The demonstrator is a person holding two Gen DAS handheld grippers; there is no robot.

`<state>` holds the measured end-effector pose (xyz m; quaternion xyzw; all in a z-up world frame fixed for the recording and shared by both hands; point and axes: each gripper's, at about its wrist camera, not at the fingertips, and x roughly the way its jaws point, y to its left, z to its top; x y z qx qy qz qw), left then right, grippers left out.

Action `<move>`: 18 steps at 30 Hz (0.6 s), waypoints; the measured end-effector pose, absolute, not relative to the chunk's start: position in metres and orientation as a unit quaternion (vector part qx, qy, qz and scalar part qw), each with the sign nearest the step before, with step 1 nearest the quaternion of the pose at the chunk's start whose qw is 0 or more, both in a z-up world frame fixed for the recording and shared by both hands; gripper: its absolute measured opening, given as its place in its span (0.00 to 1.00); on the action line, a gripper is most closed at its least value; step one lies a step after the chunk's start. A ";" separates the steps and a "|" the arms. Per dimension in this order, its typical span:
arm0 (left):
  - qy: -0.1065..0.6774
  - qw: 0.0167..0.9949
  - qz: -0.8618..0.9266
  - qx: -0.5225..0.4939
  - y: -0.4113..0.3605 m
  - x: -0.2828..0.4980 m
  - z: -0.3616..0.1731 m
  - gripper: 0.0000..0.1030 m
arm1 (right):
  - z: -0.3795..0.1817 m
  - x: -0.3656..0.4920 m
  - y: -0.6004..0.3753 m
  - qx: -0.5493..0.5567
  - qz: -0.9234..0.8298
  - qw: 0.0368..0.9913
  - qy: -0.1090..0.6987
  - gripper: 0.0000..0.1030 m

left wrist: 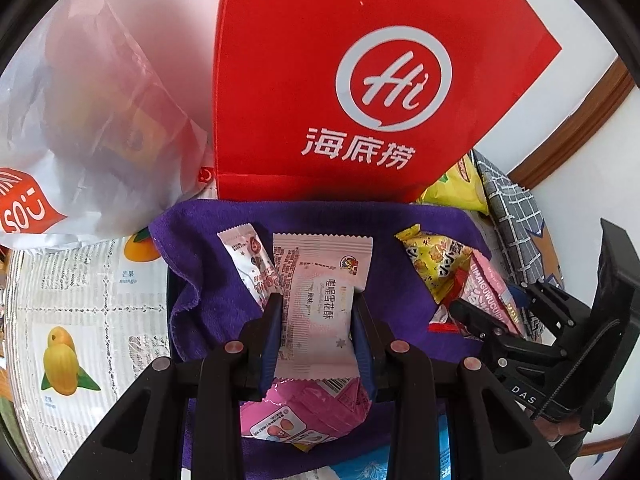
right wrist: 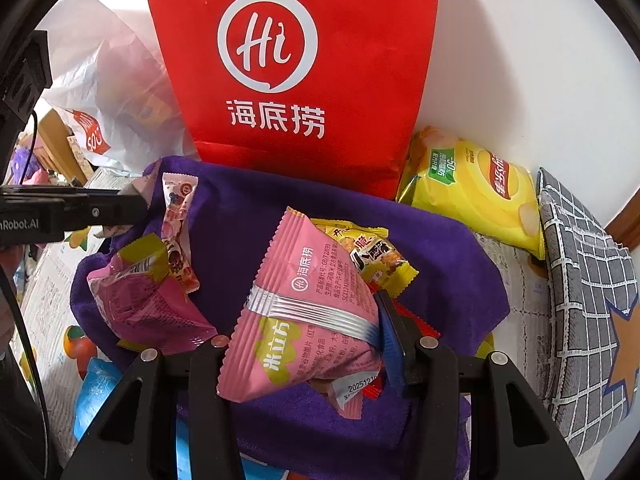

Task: Organize snacks
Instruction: 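Carry the pink triangular pack and small pink packet over the purple towel, then open the right gripper to drop the pink triangular pack while the left gripper releases the small pink packet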

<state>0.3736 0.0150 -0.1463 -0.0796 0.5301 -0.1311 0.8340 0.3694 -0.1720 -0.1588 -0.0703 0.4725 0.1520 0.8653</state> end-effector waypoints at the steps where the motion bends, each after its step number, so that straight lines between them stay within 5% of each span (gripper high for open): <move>1: 0.531 0.834 -0.131 -0.077 0.014 0.373 -0.147 0.30 | -0.158 0.369 -0.172 -0.069 0.152 0.866 0.472 0.47; 18: 0.539 0.829 -0.135 -0.067 0.010 0.374 -0.154 0.30 | -0.158 0.369 -0.170 -0.072 0.151 0.869 0.466 0.47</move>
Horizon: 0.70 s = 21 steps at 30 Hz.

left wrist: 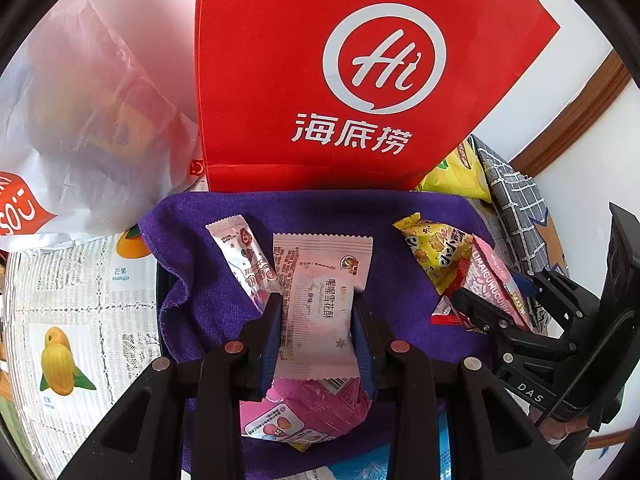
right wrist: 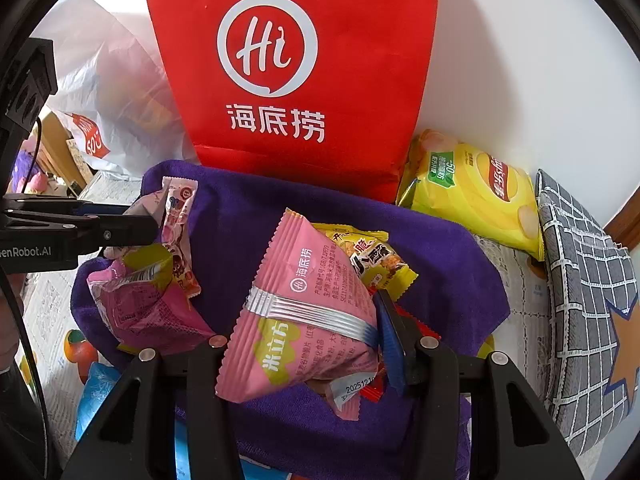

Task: Organize snacks
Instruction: 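Open the right gripper to drop the pink triangular pack while the left gripper releases the small pink packet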

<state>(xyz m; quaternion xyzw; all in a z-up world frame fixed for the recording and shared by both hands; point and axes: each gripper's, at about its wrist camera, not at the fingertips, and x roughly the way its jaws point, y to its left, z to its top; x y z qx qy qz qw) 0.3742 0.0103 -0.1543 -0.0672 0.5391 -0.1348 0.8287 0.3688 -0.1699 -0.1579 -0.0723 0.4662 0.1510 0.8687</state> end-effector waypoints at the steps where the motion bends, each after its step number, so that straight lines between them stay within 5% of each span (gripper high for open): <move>1: 0.539 0.829 -0.134 -0.067 0.011 0.374 -0.154 0.30 | -0.158 0.369 -0.170 -0.072 0.152 0.869 0.465 0.47; 14: 0.540 0.829 -0.133 -0.058 0.009 0.374 -0.155 0.31 | -0.152 0.365 -0.170 -0.073 0.156 0.876 0.450 0.52; 21: 0.542 0.828 -0.134 -0.059 0.008 0.375 -0.156 0.31 | -0.135 0.356 -0.173 -0.070 0.160 0.892 0.417 0.67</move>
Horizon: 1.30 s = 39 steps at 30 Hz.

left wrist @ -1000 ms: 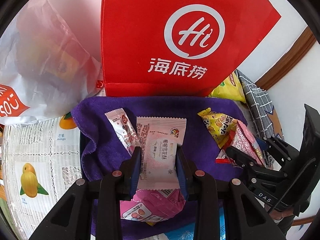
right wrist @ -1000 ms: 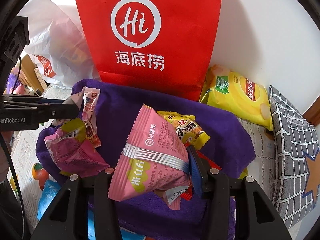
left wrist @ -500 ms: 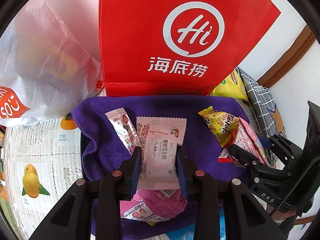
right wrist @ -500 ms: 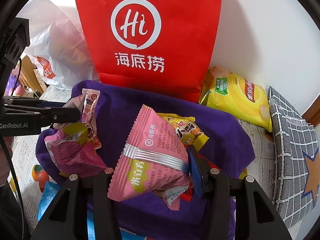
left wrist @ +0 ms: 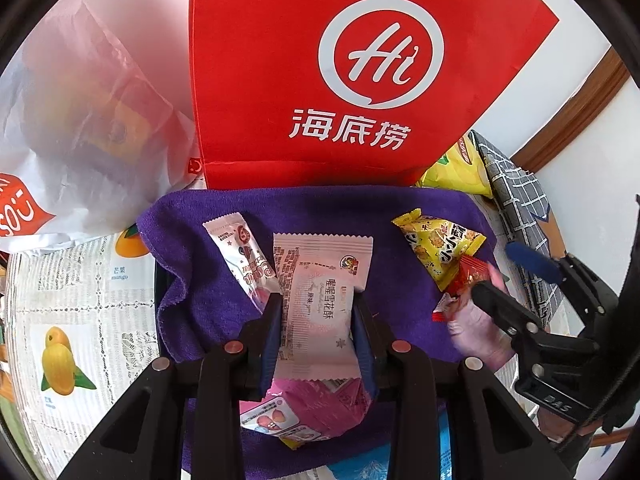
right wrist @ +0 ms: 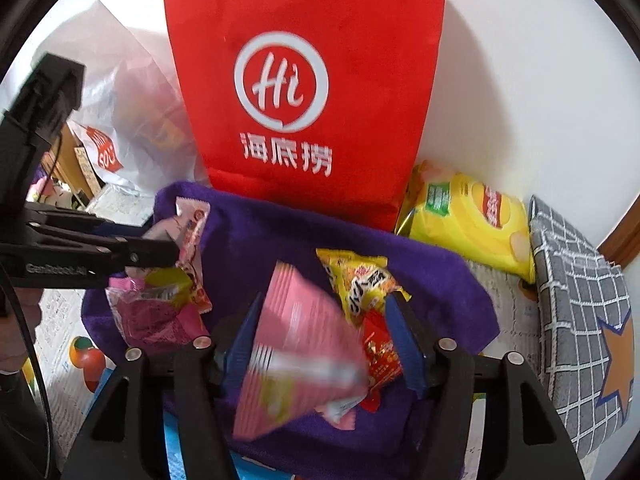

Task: Organize snacks
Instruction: 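Open the right gripper to drop the pink triangular pack while the left gripper releases the small pink packet, then move both tools back toward the snacks beside the blue tissue pack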

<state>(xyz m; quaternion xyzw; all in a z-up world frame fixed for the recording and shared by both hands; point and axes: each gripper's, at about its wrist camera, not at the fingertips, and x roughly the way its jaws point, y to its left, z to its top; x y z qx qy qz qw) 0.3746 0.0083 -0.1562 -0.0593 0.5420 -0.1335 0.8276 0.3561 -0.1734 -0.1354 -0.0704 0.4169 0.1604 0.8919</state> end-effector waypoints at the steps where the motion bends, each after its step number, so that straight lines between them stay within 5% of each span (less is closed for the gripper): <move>1: 0.543 0.827 -0.134 -0.060 0.008 0.374 -0.156 0.31 | -0.132 0.355 -0.175 -0.068 0.159 0.895 0.411 0.69; 12: 0.545 0.824 -0.146 -0.057 0.003 0.372 -0.153 0.32 | -0.109 0.353 -0.188 -0.039 0.132 0.912 0.387 0.72; 20: 0.536 0.827 -0.158 -0.062 0.001 0.366 -0.140 0.56 | -0.094 0.346 -0.193 -0.014 0.105 0.919 0.381 0.77; 25: 0.519 0.837 -0.161 -0.059 0.000 0.359 -0.124 0.62 | -0.086 0.333 -0.196 -0.003 0.066 0.928 0.368 0.84; 39: 0.443 0.879 -0.178 -0.021 -0.023 0.313 -0.067 0.63 | -0.075 0.256 -0.222 0.007 0.007 0.929 0.370 0.86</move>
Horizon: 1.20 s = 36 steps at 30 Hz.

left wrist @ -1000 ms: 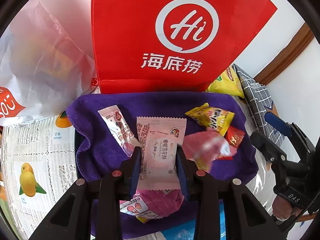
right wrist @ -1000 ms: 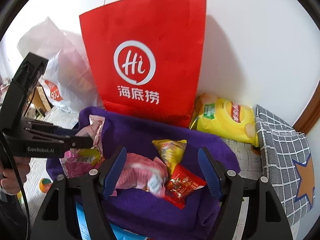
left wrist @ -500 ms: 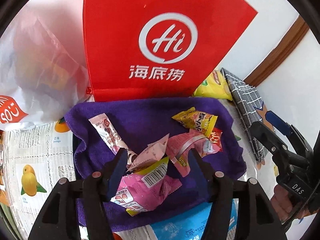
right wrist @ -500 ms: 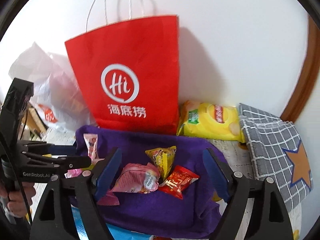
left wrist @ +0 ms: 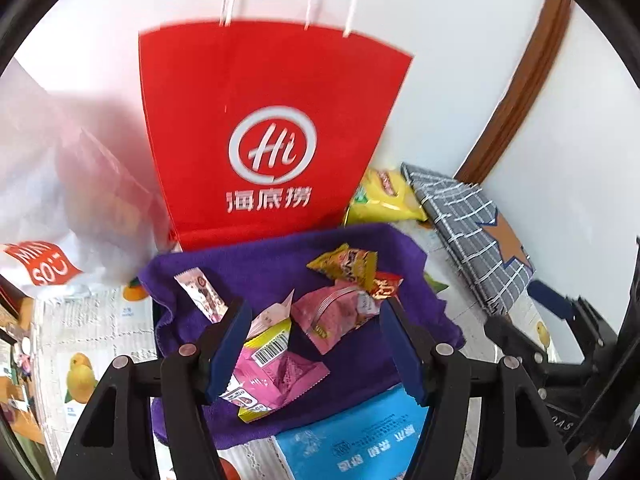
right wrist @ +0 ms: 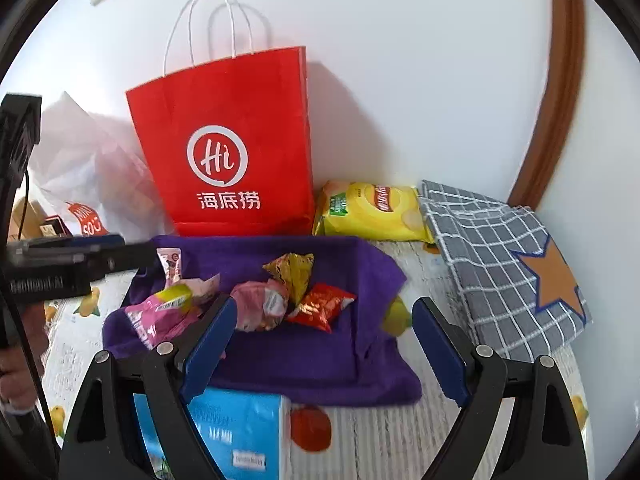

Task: Organize snacks
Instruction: 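Move both tools back toward the snacks beside the blue tissue pack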

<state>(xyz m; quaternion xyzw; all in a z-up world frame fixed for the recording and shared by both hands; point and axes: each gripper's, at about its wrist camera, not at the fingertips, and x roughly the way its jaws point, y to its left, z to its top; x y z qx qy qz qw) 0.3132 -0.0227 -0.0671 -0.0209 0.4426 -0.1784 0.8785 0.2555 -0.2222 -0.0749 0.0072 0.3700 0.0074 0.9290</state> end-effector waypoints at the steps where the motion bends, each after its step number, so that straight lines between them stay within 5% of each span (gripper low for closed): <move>1: 0.440 0.880 -0.177 -0.021 -0.023 0.311 -0.063 0.63 | -0.074 0.250 -0.224 0.009 0.004 0.928 0.372 0.86; 6: 0.419 0.888 -0.184 -0.036 -0.023 0.290 -0.039 0.61 | -0.071 0.224 -0.239 0.012 -0.013 0.912 0.409 0.86; 19: 0.396 0.897 -0.194 -0.010 -0.026 0.202 -0.022 0.61 | -0.066 0.154 -0.240 -0.005 -0.003 0.934 0.358 0.86; 36: 0.407 0.904 -0.129 -0.019 0.012 0.114 -0.040 0.62 | -0.070 0.099 -0.217 0.032 0.093 0.929 0.356 0.86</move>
